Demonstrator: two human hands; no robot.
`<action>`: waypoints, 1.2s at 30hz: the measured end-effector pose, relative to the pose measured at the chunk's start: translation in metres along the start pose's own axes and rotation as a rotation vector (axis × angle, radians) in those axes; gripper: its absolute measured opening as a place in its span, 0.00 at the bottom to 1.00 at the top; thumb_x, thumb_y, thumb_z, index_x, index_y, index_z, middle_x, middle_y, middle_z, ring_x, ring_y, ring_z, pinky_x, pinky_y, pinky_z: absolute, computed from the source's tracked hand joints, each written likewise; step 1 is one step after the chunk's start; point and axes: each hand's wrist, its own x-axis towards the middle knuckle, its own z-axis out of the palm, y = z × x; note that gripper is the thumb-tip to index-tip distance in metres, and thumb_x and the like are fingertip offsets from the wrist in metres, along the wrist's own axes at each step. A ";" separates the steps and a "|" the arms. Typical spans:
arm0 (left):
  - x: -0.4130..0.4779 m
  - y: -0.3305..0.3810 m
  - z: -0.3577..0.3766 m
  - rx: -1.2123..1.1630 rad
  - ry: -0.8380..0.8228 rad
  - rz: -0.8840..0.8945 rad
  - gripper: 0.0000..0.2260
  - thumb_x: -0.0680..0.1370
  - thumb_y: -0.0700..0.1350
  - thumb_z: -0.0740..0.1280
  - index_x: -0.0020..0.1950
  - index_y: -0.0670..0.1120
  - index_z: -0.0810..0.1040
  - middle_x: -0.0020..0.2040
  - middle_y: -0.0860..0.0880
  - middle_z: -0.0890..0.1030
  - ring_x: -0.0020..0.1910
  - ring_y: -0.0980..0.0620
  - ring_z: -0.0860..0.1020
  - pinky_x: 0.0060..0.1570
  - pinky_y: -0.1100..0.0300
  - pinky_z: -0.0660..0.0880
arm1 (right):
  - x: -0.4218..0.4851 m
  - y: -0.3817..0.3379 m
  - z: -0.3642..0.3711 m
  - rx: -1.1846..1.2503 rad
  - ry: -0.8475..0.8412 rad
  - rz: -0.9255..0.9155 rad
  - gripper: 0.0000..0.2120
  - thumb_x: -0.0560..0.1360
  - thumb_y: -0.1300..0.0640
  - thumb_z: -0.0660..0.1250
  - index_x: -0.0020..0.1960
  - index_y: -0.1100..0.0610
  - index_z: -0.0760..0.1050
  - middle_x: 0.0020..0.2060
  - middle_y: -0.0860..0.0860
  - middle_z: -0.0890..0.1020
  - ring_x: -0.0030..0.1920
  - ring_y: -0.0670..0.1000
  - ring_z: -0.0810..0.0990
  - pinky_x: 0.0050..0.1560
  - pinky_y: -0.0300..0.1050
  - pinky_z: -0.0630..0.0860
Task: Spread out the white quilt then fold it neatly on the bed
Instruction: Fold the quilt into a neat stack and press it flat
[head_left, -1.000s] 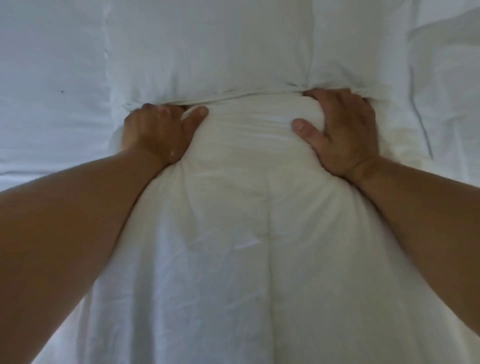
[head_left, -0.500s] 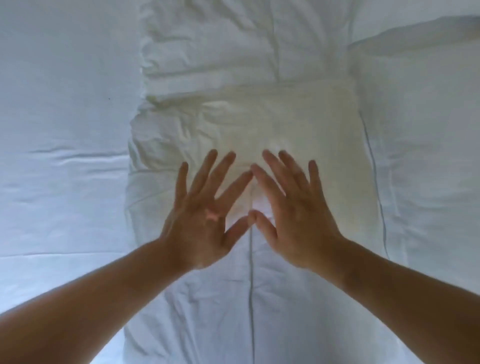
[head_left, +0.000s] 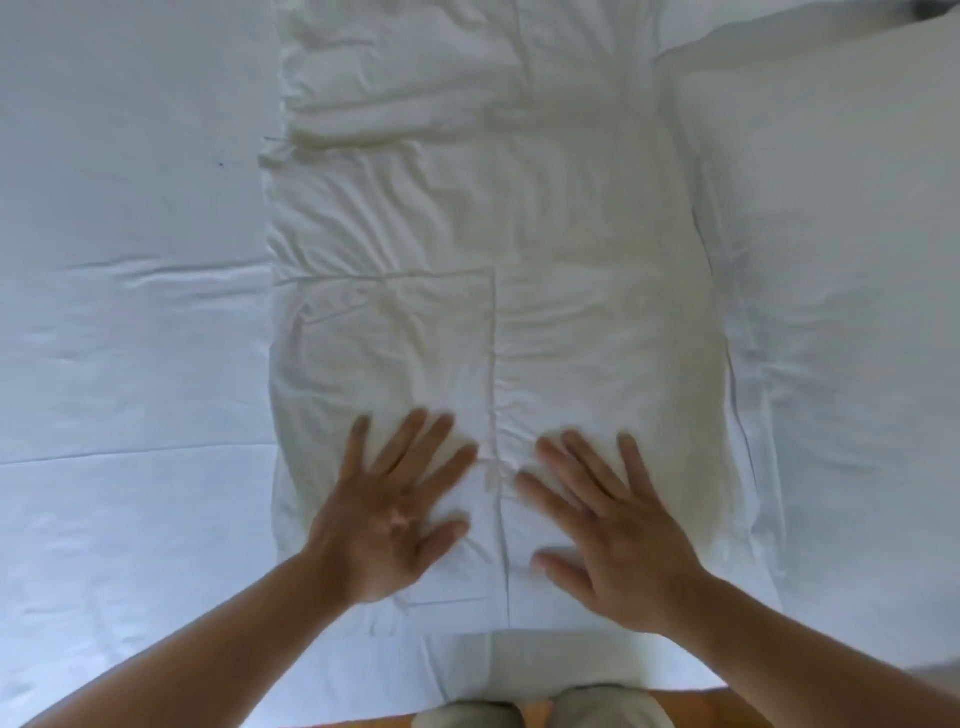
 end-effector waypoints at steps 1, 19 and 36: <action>-0.014 -0.011 0.006 0.026 -0.002 -0.010 0.30 0.79 0.65 0.60 0.78 0.55 0.65 0.80 0.47 0.61 0.80 0.45 0.58 0.70 0.30 0.57 | -0.014 0.010 0.007 -0.028 -0.030 -0.011 0.35 0.78 0.32 0.59 0.79 0.48 0.63 0.81 0.54 0.58 0.81 0.57 0.54 0.71 0.75 0.59; -0.139 -0.009 0.042 -1.465 -0.156 -1.068 0.43 0.52 0.61 0.84 0.65 0.54 0.75 0.58 0.50 0.84 0.59 0.49 0.82 0.56 0.44 0.79 | -0.112 0.016 0.036 1.281 -0.106 0.941 0.45 0.50 0.41 0.85 0.64 0.34 0.70 0.53 0.45 0.83 0.58 0.57 0.81 0.59 0.66 0.79; -0.218 0.118 -0.073 -1.412 0.201 -1.027 0.18 0.68 0.45 0.80 0.55 0.43 0.83 0.49 0.45 0.87 0.49 0.44 0.86 0.56 0.43 0.80 | -0.197 -0.069 -0.045 1.091 0.433 0.823 0.17 0.65 0.47 0.82 0.49 0.43 0.79 0.43 0.44 0.86 0.46 0.50 0.85 0.43 0.55 0.85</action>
